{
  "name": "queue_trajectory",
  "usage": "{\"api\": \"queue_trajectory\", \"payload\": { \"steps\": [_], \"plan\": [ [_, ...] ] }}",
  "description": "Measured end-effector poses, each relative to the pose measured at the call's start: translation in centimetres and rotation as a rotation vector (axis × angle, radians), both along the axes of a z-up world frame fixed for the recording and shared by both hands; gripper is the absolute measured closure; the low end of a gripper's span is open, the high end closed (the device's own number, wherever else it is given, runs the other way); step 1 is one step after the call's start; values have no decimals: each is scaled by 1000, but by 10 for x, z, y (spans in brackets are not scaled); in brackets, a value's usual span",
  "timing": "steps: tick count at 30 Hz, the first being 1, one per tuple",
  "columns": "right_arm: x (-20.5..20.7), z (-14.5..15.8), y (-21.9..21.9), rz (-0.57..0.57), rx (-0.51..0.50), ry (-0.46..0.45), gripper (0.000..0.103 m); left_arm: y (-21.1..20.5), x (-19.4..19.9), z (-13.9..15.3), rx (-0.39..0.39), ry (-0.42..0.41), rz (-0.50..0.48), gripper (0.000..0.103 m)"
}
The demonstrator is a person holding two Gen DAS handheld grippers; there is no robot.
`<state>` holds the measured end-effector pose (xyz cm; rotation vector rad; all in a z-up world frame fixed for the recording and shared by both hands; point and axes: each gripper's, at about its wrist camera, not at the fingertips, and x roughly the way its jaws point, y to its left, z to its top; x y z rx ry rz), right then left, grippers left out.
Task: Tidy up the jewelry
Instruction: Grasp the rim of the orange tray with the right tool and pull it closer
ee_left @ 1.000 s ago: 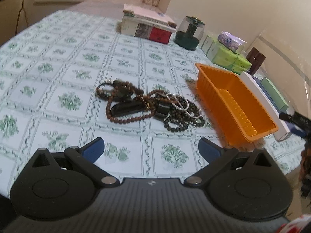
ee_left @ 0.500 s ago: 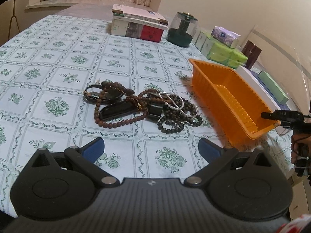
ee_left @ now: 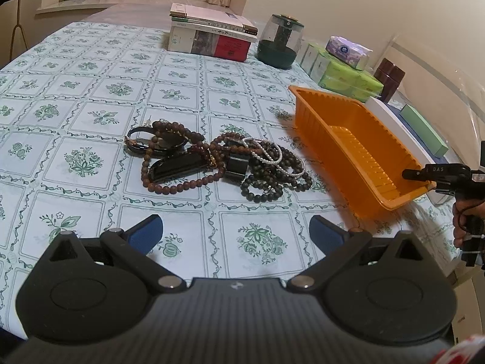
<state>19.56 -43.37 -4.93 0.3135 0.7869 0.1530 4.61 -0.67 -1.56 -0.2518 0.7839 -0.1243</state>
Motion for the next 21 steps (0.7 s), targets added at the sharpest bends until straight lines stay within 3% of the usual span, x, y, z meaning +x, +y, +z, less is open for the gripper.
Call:
{"api": "queue_trajectory", "payload": {
  "steps": [4,7,8,13,16,21],
  "plan": [
    [5,-4,1,30,46,44,83,-1,-1,-1,-9,4,-7,1],
    [7,-5,6,28,30,47,84,0,-4,0,-6,-2,-9,1],
    [7,-4,6,19,28,46,93,0,-5,1,-5,-3,-7,1],
    [2,7,14,13,-21,15,95,4,-7,1,0,-7,9,1],
    [-5,17,26,26,-112,-16,96,6,-7,2,3,-14,9,1],
    [-22,33,56,62,-349,-89,97,13,-6,5,29,-39,23,1]
  ]
}}
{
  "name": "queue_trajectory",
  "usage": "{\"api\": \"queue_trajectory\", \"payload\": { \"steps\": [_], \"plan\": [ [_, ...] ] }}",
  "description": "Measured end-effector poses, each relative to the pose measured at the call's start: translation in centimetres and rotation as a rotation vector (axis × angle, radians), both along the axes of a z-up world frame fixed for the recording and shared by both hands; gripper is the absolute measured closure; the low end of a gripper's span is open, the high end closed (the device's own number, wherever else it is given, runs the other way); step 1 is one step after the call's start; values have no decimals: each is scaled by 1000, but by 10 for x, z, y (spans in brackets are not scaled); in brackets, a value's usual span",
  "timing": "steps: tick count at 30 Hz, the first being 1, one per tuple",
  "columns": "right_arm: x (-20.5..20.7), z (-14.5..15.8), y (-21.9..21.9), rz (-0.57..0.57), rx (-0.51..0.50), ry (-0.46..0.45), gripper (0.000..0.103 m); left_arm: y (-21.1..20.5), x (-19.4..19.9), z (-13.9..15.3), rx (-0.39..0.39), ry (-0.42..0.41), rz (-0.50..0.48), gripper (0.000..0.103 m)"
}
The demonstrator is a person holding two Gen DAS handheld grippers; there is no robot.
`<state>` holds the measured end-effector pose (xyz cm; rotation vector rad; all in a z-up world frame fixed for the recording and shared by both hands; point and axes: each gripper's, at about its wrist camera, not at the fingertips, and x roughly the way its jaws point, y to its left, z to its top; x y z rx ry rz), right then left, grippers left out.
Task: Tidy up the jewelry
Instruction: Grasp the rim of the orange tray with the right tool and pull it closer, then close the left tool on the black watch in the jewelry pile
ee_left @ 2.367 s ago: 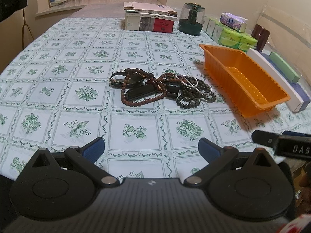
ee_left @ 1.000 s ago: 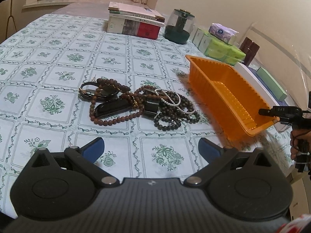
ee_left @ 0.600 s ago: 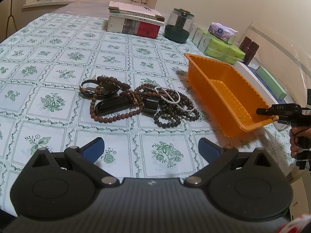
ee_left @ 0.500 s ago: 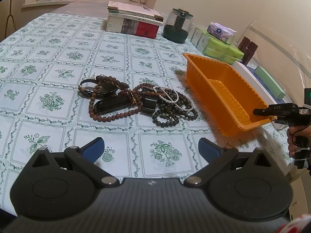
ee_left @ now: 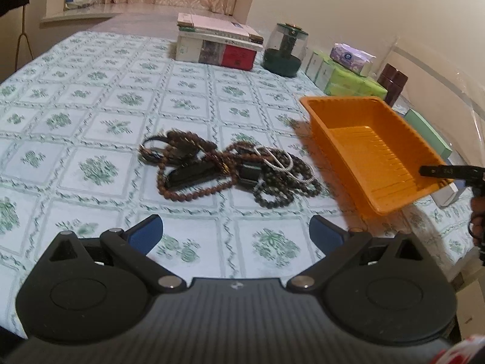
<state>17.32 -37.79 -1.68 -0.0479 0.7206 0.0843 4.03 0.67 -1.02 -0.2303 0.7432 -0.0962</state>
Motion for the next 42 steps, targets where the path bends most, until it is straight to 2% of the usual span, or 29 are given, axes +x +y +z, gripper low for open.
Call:
{"api": "queue_trajectory", "payload": {
  "steps": [5,8,19,23,28,33,37,39,42],
  "plan": [
    [-10,4,25,50,-160,4,99,15,5,4,12,-20,23,2],
    [-11,7,39,87,-252,38,100,23,10,5,39,-28,15,2],
    [7,16,69,212,-486,219,99,51,20,-6,161,-42,-16,6],
    [6,18,77,232,-548,224,99,62,29,-12,166,-20,-35,7],
    [5,18,78,234,-568,224,98,68,41,-16,212,-19,-70,19],
    [6,19,76,230,-562,227,98,63,52,-15,230,-26,-131,38],
    [5,19,76,232,-563,226,98,47,61,-14,258,-37,-212,45],
    [5,19,76,235,-563,225,98,36,64,-14,282,-45,-248,56],
    [5,18,76,235,-562,224,98,20,69,-17,302,-52,-299,61]
  ]
}}
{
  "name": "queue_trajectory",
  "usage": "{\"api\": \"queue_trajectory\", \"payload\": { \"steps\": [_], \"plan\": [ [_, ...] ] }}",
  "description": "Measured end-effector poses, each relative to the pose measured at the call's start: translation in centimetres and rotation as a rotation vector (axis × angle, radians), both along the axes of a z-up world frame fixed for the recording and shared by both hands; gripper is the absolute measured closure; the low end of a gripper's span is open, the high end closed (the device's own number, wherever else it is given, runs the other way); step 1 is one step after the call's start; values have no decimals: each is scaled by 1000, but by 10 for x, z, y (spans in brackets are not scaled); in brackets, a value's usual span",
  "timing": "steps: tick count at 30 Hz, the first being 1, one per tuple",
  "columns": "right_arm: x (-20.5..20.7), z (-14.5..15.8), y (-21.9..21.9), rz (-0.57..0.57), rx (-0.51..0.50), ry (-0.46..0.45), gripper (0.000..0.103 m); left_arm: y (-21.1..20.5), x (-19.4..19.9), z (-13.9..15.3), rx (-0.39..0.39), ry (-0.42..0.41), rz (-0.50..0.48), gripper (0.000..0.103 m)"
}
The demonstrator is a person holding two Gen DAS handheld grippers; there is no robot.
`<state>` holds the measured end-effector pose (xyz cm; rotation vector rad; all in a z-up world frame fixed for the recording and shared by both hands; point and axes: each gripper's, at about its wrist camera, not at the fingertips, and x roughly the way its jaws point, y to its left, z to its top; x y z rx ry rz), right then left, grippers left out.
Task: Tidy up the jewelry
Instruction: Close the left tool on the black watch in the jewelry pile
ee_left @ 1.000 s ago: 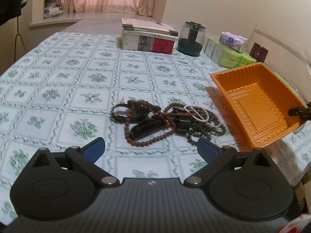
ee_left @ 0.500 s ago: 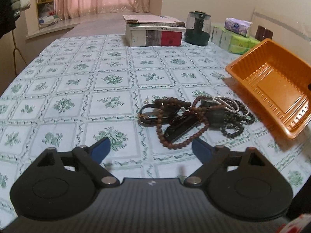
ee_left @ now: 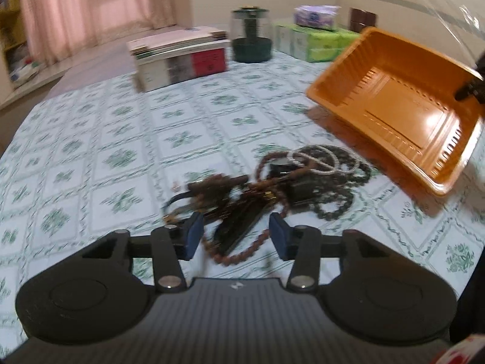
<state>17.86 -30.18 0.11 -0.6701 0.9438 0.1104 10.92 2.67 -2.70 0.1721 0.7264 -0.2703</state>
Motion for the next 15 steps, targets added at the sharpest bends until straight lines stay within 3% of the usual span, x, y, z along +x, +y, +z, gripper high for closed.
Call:
{"api": "queue_trajectory", "payload": {
  "steps": [10,15],
  "plan": [
    [1,-2,-1,-5,15,2,98,-42,21,-14,-63,16,-9,61],
    [2,-3,-2,-5,18,-1,98,-53,33,-24,-94,41,33,70]
  ]
}}
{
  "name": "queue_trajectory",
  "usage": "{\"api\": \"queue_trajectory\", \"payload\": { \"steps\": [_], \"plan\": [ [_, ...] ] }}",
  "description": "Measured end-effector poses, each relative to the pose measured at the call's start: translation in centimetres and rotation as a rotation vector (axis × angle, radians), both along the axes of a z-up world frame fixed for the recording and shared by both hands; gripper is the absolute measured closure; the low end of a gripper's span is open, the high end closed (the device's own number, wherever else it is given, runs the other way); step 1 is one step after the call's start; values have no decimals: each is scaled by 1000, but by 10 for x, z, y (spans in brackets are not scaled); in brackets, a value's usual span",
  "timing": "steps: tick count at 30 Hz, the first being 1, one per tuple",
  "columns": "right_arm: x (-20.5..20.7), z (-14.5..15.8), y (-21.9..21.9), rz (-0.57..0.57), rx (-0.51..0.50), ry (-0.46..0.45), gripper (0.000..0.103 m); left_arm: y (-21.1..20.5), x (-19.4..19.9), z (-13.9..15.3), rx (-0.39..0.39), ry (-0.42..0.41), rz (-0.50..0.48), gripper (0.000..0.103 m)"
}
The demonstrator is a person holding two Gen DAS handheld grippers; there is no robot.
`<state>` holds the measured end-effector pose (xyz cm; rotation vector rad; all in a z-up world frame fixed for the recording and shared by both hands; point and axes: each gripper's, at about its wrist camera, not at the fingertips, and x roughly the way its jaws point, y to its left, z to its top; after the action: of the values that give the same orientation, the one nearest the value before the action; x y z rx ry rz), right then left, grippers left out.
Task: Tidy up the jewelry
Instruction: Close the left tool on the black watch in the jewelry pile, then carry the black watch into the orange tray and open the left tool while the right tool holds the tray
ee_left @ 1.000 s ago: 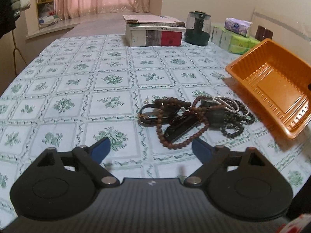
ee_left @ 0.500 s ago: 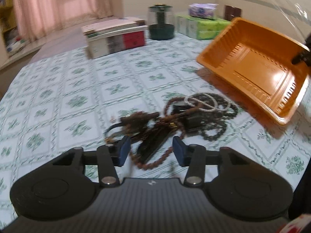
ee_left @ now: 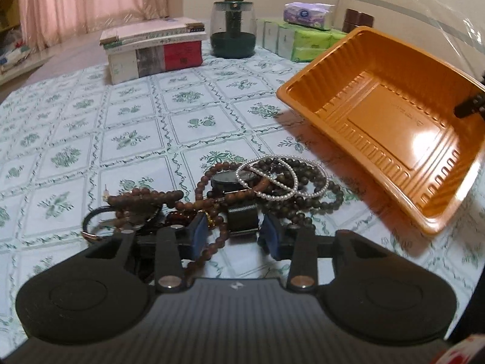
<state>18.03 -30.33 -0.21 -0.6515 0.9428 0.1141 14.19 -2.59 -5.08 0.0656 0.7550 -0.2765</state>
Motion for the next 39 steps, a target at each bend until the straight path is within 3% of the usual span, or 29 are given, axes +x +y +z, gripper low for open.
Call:
{"api": "queue_trajectory", "payload": {
  "steps": [5,25,33,39],
  "plan": [
    [1,-1,0,-1,3,-1,98,-2,9,-4,-15,18,12,83],
    [1,-1,-1,13,-1,-7,98,10,-3,87,22,3,-192,84],
    [4,-1,-2,25,-6,10,98,-8,-3,102,29,-19,-236,84],
    [5,-1,-1,33,-13,13,98,-40,7,115,-8,-38,-289,84]
  ]
}}
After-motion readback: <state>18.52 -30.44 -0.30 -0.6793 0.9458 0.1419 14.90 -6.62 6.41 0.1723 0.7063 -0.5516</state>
